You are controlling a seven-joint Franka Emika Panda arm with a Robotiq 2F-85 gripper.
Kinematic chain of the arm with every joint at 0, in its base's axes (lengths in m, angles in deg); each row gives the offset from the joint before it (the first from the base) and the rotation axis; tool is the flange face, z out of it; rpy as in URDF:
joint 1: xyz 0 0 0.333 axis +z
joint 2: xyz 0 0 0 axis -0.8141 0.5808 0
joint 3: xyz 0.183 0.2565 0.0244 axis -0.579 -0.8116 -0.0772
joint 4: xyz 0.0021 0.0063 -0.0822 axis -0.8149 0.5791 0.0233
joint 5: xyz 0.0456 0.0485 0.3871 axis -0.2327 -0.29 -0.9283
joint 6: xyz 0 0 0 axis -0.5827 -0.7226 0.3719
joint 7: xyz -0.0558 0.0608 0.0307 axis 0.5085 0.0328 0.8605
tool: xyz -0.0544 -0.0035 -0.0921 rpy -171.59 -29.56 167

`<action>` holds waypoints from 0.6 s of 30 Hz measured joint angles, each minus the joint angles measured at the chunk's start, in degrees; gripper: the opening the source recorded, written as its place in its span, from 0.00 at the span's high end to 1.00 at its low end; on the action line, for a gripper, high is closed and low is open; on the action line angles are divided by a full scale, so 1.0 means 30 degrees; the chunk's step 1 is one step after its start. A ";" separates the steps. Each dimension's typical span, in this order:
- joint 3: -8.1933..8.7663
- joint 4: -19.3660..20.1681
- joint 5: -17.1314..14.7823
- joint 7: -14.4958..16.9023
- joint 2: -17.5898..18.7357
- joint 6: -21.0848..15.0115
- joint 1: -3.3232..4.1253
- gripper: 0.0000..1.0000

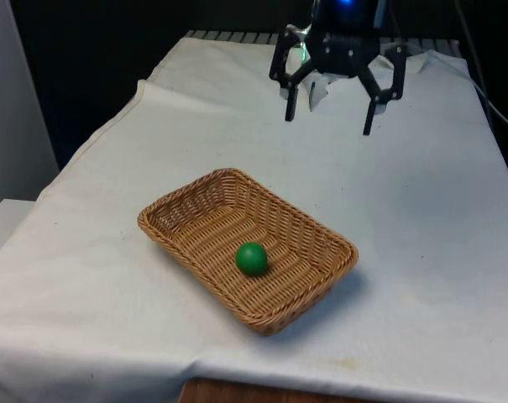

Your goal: Pick up the ball and place it into the basket.

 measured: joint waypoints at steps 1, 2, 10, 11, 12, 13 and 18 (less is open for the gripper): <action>-0.0019 0.0038 0.0134 -0.0038 -0.0172 0.0172 0.0019 0.00; -0.0038 0.0057 0.0248 -0.0038 -0.0344 0.0306 0.0019 0.00; -0.0134 0.0993 0.0993 -0.0038 -0.1853 0.0668 0.0057 0.00; -0.0153 0.1146 0.1070 -0.0038 -0.2044 0.0668 0.0057 0.00; -0.0153 0.1318 0.1146 -0.0038 -0.2215 0.0668 0.0057 0.00; -0.0153 0.1471 0.1222 -0.0038 -0.2406 0.0668 0.0057 0.00; -0.0229 0.2254 0.1623 -0.0038 -0.3304 0.0668 0.0057 0.00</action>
